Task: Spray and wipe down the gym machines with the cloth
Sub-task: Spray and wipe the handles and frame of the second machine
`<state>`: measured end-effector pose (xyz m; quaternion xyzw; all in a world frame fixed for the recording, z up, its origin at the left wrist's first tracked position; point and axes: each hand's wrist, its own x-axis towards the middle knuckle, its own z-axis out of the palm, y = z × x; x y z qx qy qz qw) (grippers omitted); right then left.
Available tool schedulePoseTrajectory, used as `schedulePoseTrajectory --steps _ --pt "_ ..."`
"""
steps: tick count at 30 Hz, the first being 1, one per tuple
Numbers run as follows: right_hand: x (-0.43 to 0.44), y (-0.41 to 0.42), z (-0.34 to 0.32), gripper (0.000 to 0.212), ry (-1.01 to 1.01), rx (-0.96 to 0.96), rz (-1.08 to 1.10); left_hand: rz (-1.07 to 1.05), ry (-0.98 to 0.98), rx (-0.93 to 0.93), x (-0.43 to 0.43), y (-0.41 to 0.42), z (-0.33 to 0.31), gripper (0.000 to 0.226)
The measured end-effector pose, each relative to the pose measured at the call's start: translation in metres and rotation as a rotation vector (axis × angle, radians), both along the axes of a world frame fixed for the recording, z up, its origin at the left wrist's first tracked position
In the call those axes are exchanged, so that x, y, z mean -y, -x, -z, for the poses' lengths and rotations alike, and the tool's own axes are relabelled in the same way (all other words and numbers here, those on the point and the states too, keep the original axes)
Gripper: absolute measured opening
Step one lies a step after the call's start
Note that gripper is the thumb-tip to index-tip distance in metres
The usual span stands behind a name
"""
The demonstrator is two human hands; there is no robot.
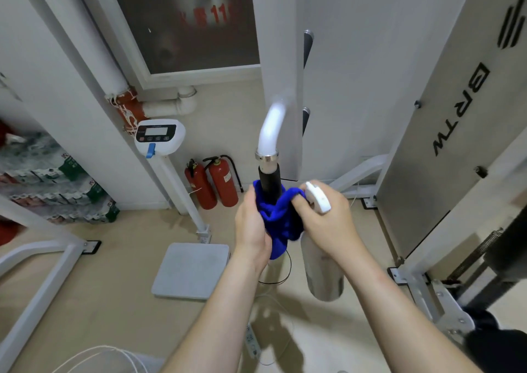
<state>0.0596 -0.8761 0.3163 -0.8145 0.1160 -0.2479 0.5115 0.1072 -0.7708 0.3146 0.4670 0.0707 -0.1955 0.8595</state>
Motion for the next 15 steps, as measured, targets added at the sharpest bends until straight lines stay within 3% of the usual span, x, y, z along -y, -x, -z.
schedulePoseTrajectory --steps 3,5,7,12,15 --pt "-0.008 -0.013 -0.025 0.02 -0.056 0.108 0.024 0.094 0.139 0.278 -0.014 0.016 -0.023 0.033" --pt "-0.009 -0.027 -0.029 0.02 -0.107 0.111 0.043 0.146 -0.053 0.486 -0.019 0.021 -0.025 0.047" --pt "-0.008 -0.039 -0.023 0.023 -0.135 0.044 0.047 0.085 -0.261 0.554 -0.018 0.015 -0.017 0.053" --pt "-0.012 -0.047 0.018 0.04 -0.013 -0.209 -0.049 -0.05 -0.686 0.686 -0.016 -0.002 0.016 0.012" --pt "-0.011 -0.045 0.039 0.04 0.014 -0.309 -0.081 -0.005 -0.969 0.692 -0.027 0.0 0.036 0.01"
